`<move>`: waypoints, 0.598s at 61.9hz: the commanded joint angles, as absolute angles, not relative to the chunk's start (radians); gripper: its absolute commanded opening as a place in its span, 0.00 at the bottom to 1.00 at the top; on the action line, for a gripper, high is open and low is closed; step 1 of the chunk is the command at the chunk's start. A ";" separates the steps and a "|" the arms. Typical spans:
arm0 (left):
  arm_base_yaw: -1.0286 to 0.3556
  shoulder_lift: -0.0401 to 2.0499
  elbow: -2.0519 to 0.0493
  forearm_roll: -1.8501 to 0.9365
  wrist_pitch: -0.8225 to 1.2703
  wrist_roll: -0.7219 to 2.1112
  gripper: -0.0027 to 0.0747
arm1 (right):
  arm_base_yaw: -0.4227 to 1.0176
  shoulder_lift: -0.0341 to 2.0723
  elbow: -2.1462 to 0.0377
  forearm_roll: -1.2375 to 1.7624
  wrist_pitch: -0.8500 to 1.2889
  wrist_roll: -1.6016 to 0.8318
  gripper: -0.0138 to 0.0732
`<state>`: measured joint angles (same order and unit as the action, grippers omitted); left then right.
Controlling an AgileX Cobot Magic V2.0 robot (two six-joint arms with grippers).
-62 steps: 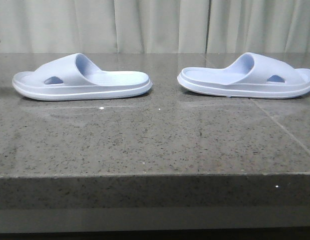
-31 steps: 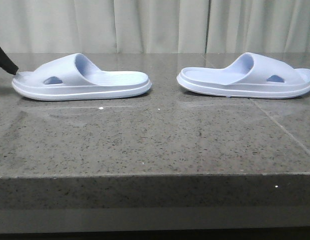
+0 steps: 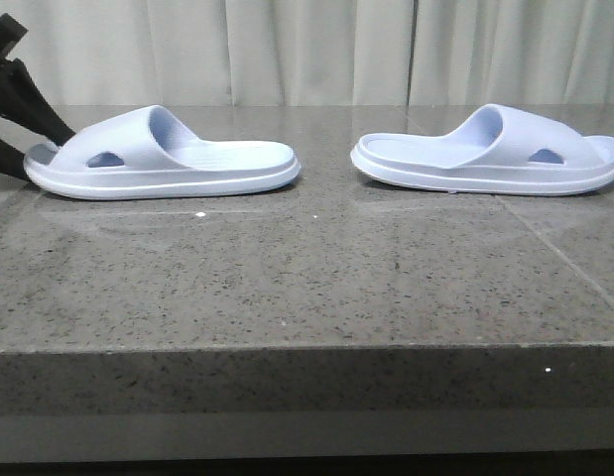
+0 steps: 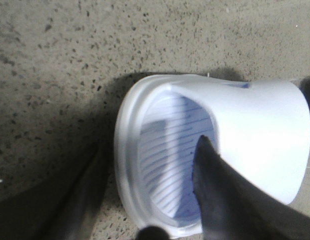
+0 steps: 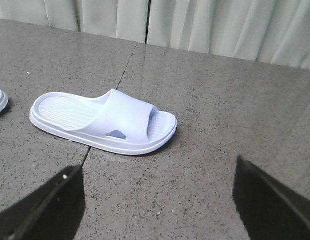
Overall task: Insert blue slippers together front up
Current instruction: 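Grasp the heel of the slipper nearest the left gripper and lift it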
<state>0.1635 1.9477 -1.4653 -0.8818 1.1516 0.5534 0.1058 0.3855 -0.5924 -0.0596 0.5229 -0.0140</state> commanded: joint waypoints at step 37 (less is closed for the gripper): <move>0.102 1.958 -1.478 -1.001 1.218 0.594 0.24 | 0.104 0.401 -0.629 -0.064 0.434 -0.016 0.88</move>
